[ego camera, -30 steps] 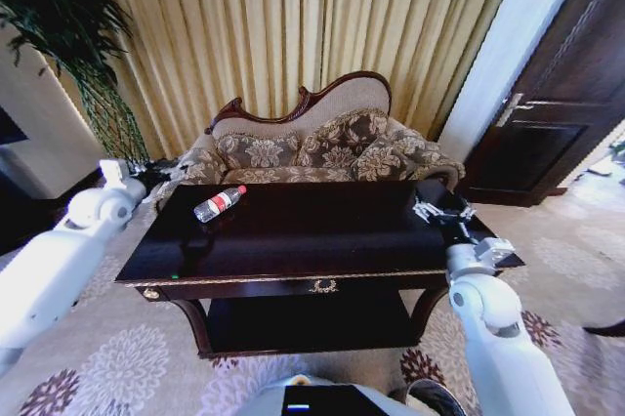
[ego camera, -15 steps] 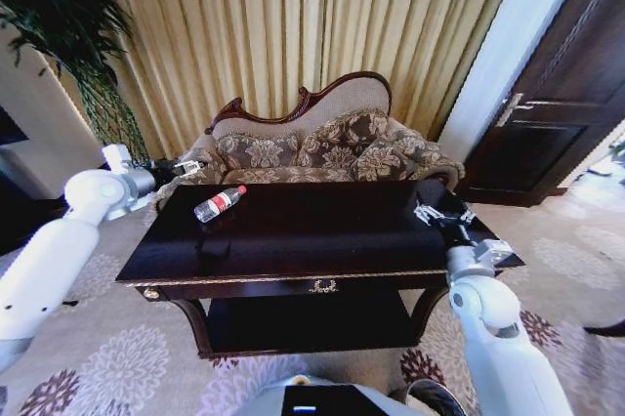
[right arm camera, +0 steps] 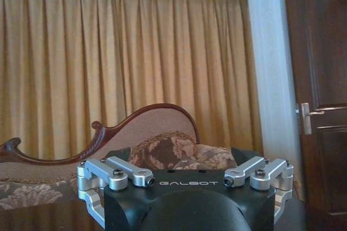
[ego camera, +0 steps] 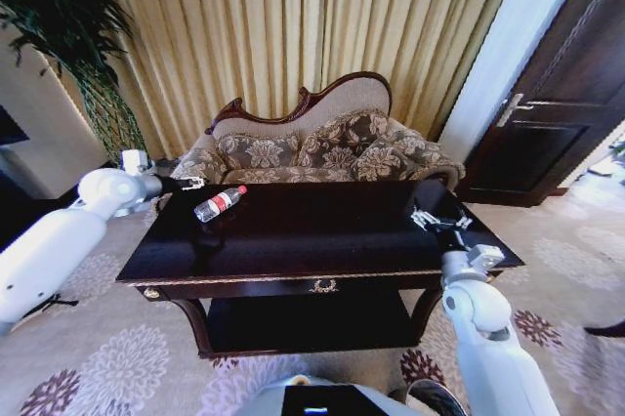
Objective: Move to the front of the table and place the trash on the table into the trash bin.
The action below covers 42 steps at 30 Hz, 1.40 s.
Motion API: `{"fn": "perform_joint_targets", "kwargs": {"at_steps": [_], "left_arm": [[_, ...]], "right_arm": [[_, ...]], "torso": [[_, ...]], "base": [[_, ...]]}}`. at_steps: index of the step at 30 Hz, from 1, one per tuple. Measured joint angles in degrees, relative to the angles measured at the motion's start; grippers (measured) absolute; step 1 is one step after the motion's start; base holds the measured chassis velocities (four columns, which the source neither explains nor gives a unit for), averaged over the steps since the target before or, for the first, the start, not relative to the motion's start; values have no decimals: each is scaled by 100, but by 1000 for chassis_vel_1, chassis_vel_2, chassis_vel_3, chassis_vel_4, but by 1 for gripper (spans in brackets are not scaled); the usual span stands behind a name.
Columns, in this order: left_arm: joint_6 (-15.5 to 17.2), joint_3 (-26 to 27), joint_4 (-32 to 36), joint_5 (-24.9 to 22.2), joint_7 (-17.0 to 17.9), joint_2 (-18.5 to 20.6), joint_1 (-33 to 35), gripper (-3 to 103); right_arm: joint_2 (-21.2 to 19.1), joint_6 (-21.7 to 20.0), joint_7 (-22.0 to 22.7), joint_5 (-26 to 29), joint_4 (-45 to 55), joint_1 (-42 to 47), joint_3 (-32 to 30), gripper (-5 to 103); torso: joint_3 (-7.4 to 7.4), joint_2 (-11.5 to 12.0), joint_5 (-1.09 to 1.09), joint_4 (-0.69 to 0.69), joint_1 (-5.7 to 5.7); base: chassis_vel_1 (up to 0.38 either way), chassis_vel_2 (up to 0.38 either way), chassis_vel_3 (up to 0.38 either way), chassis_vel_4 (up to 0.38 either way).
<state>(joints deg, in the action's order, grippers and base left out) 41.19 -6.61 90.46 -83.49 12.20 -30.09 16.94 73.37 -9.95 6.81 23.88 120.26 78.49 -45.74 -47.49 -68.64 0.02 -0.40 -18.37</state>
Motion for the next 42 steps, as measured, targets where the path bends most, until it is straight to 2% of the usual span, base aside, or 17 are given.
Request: {"fn": "perform_joint_targets", "kwargs": {"at_steps": [3,5,7,9,14,21,29,33,42], "left_arm": [[-4,-123,71,-82,35,-115,-87,100],[-5,-165,139,-128,158,-136,-75,100],[-7,-212,370,-231,437,-125,72,100],[-7,-216,423,-247,476,-109,109,100],[-8,-180,880,-236,719,108,408,100],[-10,-16,1125,12,760,337,720,100],[-15,405,1258,360,496,540,1269,100],[-20,655,1171,877,-16,594,1682,100],[-25,912,1151,919,-165,567,1974,100]], "right_arm": [[69,38,0,-27,-2,51,-73,100],[90,58,0,-42,-7,65,-95,100],[131,93,0,-79,-21,69,-126,100],[139,97,0,-88,-24,67,-126,100],[254,115,0,-216,-60,39,-56,100],[375,136,0,-351,-76,44,28,100],[388,143,0,-410,-83,57,41,100],[415,187,0,-453,-111,76,51,100],[401,206,0,-458,-110,80,54,100]], "torso": [[0,0,-1,1,0],[0,0,-1,1,0],[0,0,-2,3,0],[0,0,-2,3,0],[0,0,-3,3,0],[0,0,-2,4,0],[0,0,-2,3,0],[0,0,-2,4,0],[0,0,-1,3,0]], "base": [[0,0,0,0],[0,0,0,0],[0,0,0,0],[0,0,0,0],[0,0,0,0],[0,0,0,0],[0,0,0,0],[0,0,0,0],[0,0,0,0]]}}
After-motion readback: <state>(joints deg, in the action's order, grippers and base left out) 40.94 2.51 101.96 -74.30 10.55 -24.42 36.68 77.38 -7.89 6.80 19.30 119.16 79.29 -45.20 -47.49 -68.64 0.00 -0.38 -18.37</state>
